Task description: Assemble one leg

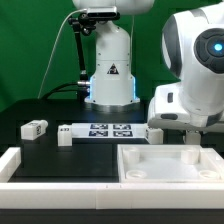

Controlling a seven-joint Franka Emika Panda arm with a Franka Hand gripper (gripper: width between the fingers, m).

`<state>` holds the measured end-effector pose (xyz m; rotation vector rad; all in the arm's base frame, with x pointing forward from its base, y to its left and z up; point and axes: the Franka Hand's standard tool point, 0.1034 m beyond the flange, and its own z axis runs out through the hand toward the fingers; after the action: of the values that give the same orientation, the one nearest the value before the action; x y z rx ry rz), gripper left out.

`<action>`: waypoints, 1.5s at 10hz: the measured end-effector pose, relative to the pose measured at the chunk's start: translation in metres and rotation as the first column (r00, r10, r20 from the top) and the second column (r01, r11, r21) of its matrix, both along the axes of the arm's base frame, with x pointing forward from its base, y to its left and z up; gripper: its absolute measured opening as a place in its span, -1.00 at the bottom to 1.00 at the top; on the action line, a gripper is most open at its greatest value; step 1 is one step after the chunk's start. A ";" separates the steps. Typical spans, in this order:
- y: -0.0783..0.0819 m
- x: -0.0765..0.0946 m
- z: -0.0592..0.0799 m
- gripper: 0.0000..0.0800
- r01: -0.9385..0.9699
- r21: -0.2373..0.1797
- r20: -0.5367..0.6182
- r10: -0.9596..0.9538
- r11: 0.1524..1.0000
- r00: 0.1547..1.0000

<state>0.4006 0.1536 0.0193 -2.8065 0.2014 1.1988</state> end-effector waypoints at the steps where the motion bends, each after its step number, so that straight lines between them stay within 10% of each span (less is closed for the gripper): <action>1: -0.006 0.009 0.011 -0.28 -0.023 0.013 0.008 0.023 1.000 1.000; 6: -0.017 0.047 0.068 -0.27 -0.021 0.032 0.046 0.020 0.999 0.999; 8: -0.017 0.048 0.068 -0.27 -0.021 0.032 0.052 0.019 0.999 0.998; 12: -0.026 0.067 0.052 -0.27 -0.011 0.012 0.448 0.004 1.000 0.894; 15: -0.038 0.086 0.074 -0.27 -0.010 -0.011 0.641 0.015 1.000 0.768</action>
Offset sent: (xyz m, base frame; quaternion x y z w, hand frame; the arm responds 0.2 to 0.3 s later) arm 0.0263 -0.0093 0.0457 -0.0123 -0.0256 -0.0172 0.9994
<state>0.4865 0.1153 0.0933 -3.0227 0.1312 0.1691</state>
